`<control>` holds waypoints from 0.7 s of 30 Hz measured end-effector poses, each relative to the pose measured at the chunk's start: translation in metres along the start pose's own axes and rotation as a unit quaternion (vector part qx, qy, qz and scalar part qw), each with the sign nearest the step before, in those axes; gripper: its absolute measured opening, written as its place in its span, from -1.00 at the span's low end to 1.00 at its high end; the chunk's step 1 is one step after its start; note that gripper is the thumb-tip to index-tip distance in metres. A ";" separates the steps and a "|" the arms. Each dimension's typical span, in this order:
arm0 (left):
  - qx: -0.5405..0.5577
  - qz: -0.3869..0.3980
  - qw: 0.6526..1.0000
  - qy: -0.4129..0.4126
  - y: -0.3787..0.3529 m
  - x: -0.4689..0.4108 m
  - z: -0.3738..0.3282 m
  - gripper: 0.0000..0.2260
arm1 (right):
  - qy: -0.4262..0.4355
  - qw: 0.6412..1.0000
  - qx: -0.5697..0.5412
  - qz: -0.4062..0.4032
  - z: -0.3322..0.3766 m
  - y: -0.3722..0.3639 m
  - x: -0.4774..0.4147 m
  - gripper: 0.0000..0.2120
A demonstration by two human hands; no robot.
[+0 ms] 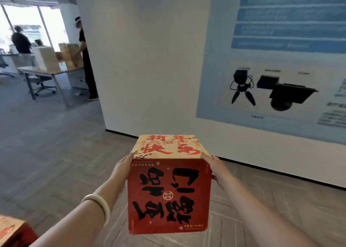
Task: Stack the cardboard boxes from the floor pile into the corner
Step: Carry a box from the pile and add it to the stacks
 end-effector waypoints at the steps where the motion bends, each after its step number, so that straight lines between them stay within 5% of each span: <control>1: -0.006 0.018 1.000 -0.005 -0.040 0.008 -0.010 -0.73 | 0.004 1.000 -0.004 -0.019 0.006 0.039 -0.007 -0.65; 10: -0.067 0.234 0.968 -0.057 -0.384 0.127 -0.059 -0.74 | 0.007 0.975 -0.061 -0.214 0.006 0.372 -0.035 -0.65; 21: -0.133 0.441 0.885 -0.070 -0.713 0.256 -0.060 -0.72 | -0.034 0.896 -0.128 -0.424 -0.036 0.640 -0.012 -0.56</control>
Point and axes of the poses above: each hand's wrist, its own x-axis away from the middle knuckle, its own y-axis out of the back of the hand, z = x × y, the point moved 9 cm from there along -x, towards the middle knuckle, and after that the axes turned 10 degrees about -z, right-handed, at the moved point
